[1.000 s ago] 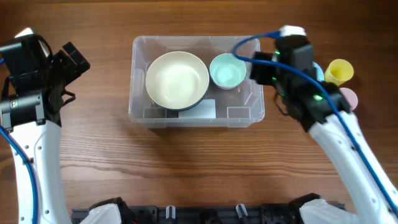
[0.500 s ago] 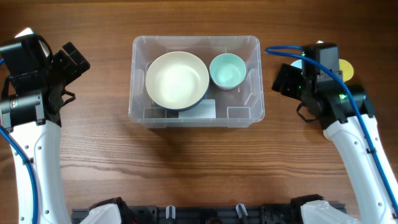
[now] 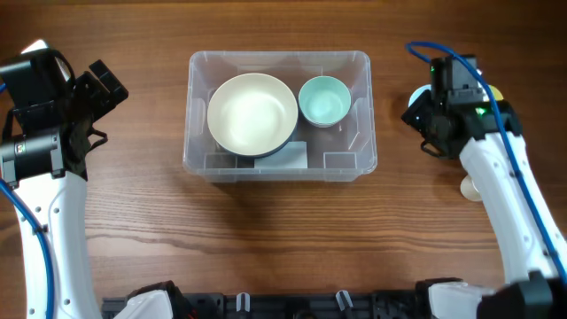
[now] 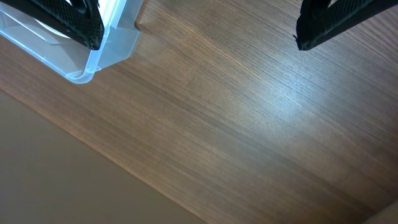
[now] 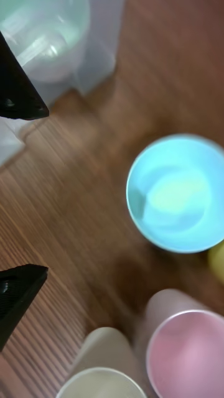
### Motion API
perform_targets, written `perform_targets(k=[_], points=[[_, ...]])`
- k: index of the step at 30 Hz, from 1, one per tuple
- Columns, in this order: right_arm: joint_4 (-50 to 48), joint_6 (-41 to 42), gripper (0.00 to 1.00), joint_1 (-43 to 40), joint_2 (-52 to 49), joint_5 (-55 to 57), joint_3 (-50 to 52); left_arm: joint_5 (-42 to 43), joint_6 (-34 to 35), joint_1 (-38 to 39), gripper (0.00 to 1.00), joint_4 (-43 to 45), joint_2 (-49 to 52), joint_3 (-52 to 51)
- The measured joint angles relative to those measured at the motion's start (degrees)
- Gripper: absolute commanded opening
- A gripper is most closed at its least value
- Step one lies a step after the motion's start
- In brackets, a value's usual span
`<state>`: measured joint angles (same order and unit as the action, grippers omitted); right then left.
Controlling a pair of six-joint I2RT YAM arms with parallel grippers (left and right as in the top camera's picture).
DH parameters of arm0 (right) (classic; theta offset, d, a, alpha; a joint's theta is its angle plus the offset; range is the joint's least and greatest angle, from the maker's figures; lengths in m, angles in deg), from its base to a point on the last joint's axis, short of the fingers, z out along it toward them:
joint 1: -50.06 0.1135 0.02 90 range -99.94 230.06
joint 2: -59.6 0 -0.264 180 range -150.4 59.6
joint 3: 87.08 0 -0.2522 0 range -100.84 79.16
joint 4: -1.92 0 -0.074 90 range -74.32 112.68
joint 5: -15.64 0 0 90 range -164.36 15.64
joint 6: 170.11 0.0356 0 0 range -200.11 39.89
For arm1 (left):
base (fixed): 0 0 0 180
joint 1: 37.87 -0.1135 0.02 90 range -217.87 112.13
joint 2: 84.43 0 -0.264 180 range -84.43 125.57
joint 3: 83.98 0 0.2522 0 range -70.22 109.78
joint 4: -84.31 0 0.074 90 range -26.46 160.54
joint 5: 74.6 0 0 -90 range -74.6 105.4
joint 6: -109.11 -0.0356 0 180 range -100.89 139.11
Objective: Pack container
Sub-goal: 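Release the green bowl and move the right gripper to the light blue bowl, then grasp the light blue bowl rim with the right gripper and lift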
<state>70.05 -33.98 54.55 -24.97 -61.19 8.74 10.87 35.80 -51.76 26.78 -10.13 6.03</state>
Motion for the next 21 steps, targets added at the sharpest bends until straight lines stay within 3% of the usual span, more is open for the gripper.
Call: perform_targets(k=[11, 14, 21], points=[[-5.64, 8.55, 0.65, -4.44, -9.51, -3.26, 0.85, -0.02, 0.0, 0.0, 1.0, 0.0, 0.0, 0.0], [-7.37, 12.39, 0.57, -5.88, -9.51, -4.74, 0.85, -0.02, 0.0, 0.0, 1.0, 0.0, 0.0, 0.0], [-11.02, 16.9, 0.58, -5.95, -9.55, -5.66, 2.08, -0.02, -0.02, 0.0, 1.0, 0.0, 0.0, 0.0]])
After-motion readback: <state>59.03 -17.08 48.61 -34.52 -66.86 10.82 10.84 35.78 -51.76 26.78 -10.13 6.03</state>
